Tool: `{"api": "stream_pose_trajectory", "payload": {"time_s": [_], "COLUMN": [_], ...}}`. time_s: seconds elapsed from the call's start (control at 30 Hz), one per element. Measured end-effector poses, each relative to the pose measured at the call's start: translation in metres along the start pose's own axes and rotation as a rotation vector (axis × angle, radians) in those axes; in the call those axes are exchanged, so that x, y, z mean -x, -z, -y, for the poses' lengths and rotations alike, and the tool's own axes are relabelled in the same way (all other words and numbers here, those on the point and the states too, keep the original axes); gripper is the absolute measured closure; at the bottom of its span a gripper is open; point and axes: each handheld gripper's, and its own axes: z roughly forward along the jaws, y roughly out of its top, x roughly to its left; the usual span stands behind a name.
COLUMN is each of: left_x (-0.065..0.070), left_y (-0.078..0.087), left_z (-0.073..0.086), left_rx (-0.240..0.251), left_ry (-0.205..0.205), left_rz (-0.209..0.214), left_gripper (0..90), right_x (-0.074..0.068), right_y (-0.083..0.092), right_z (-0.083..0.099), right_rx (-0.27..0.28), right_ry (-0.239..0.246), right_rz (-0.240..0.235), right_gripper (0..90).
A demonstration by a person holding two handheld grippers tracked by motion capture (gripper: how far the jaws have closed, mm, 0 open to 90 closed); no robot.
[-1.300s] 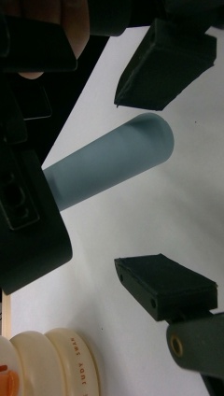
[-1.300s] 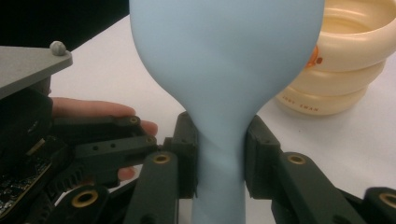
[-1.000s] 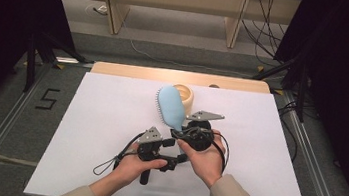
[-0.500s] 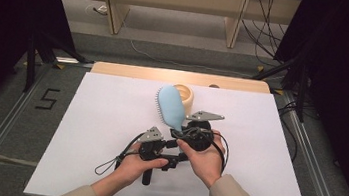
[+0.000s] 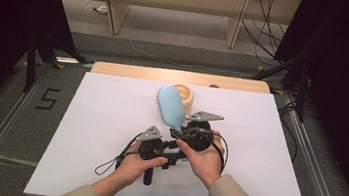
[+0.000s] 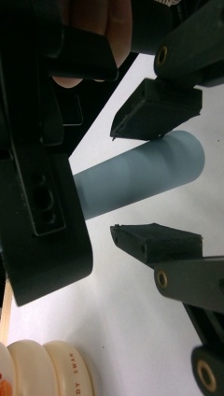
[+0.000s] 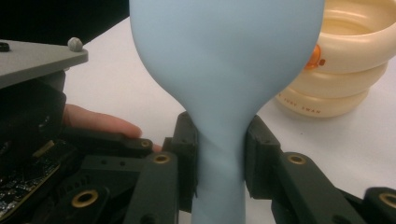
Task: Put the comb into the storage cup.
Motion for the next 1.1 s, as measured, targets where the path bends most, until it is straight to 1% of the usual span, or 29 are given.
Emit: {"api": "stream_pose_trajectory", "payload": {"time_s": [0.17, 0.47, 0.6, 0.77, 0.8, 0.9, 0.97, 1.1], "left_x": [0.0, -0.001, -0.004, -0.007, -0.008, -0.01, -0.011, -0.011], "left_y": [-0.001, -0.003, -0.003, -0.002, -0.002, -0.001, -0.001, -0.001], "left_z": [0.001, 0.003, 0.004, 0.004, 0.004, 0.005, 0.006, 0.007], "left_rx": [0.003, 0.01, 0.02, 0.026, 0.028, 0.042, 0.046, 0.053], "left_ry": [0.01, 0.049, 0.087, 0.121, 0.132, 0.184, 0.186, 0.208], "left_rz": [0.006, 0.028, 0.043, 0.055, 0.059, 0.069, 0.074, 0.078], "left_gripper": [50.0, 57.6, 60.2, 62.1, 62.5, 64.3, 65.0, 65.1], "right_x": [0.0, 0.0, 0.0, 0.0, 0.0, 0.0, 0.0, 0.0], "right_y": [-0.001, -0.002, -0.001, -0.001, -0.001, -0.001, -0.001, -0.002], "right_z": [0.0, 0.001, 0.001, 0.001, 0.001, 0.001, 0.001, 0.001], "right_rx": [0.002, 0.002, 0.005, 0.01, 0.011, 0.011, 0.013, 0.011], "right_ry": [0.003, 0.004, 0.002, 0.002, 0.003, 0.001, 0.0, 0.003], "right_rz": [0.003, 0.004, 0.004, 0.002, 0.0, -0.003, -0.005, -0.009], "right_gripper": [70.4, 70.3, 70.4, 70.3, 70.3, 70.3, 70.2, 70.2]}}
